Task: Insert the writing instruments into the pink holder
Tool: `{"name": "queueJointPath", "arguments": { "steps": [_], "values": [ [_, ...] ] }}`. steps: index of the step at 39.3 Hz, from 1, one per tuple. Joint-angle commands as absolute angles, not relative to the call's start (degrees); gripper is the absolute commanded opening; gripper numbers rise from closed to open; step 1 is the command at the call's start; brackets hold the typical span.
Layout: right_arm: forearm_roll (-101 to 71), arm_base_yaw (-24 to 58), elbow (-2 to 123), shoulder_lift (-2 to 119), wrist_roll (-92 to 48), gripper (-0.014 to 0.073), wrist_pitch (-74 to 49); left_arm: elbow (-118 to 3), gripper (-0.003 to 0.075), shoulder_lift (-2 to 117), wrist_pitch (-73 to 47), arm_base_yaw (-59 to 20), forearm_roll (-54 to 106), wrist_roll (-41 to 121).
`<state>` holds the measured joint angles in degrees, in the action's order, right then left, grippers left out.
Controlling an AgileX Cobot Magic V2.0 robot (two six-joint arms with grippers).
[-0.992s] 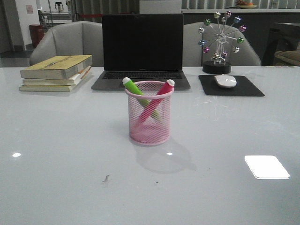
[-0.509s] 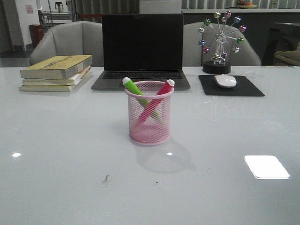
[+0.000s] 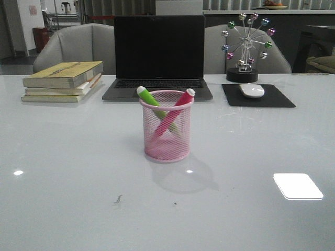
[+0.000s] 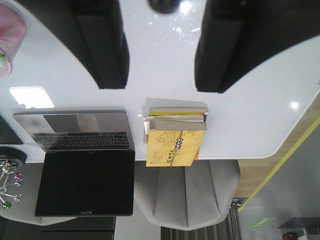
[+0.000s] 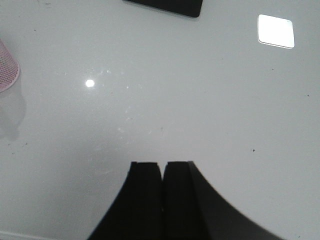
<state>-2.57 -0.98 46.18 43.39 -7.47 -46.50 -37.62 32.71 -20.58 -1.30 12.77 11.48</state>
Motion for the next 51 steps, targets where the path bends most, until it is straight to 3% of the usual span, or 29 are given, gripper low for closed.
{"name": "queueJointPath", "arguments": {
  "steps": [1, 25, 42, 51],
  "values": [
    [-2.76, -0.8, 47.7, 43.38, -7.51, 0.005, -43.13, -39.25, 0.0374, 32.71, -15.59, -1.22, 13.72, 11.32],
    [-2.61, -0.8, 47.7, 42.5, -7.51, 0.005, -43.31, -39.25, 0.0374, 32.71, -15.59, -1.22, 13.72, 11.32],
    [-2.66, -0.8, 47.04, 27.89, -4.4, 0.005, -37.42, -39.25, 0.0374, 32.71, -15.59, -1.22, 13.72, 11.32],
    [-4.81, -0.8, 35.41, 17.09, -4.02, 0.005, -23.64, -39.25, 0.0374, 32.71, -15.59, -1.22, 13.72, 11.32]
  ]
}}
